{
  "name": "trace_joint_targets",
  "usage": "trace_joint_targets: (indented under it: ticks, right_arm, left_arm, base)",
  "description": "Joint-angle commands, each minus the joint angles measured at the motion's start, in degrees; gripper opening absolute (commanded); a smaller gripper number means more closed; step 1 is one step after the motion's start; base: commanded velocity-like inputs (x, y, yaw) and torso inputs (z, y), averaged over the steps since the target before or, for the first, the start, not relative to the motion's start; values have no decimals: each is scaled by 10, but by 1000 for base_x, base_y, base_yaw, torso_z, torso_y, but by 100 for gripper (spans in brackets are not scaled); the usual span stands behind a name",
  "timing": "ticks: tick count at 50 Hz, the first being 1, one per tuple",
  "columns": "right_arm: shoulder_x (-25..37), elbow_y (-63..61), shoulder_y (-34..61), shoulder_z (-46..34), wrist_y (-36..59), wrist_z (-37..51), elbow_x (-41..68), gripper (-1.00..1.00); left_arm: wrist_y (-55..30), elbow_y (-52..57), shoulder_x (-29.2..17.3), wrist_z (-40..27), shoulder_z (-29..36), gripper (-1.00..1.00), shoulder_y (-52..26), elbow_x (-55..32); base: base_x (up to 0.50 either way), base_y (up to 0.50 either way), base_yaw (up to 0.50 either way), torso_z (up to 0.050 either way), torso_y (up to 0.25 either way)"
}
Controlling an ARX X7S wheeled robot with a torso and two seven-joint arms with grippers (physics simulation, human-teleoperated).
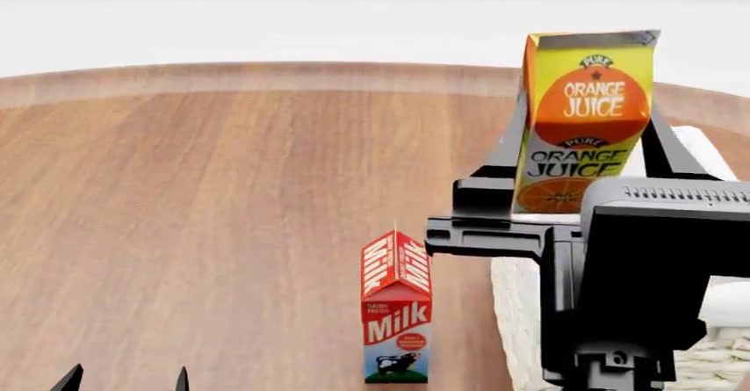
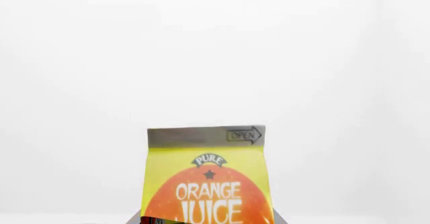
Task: Pick up the orange juice, and put it in the basket.
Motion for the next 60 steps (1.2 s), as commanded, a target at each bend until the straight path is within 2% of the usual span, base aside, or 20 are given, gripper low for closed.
trace_joint_targets:
  ticks: [1,36,49,60]
  right_arm:
    - [4,33,6,23,-14,-15,-18,-100]
    - [-10,217,45,6,-89,-43,-58,-100]
    - [-23,326,59,-3,-139,-50,-84,-100]
    - [-24,361,69,-6,-153,-50,-94,-100]
  left_arm:
    - [1,0,-1,-1,2,100,0,-1]
    - [2,-1,-4,-5,6,100,-2,-5]
    - [3,-1,-6,-7,8,100,-2,-6]
    - [4,-1,-7,-8,10,100,-3,-7]
  base:
    - [0,0,0,0,0]
    - [0,0,0,0,1]
    - [0,0,0,0,1]
    - [0,0,0,0,0]
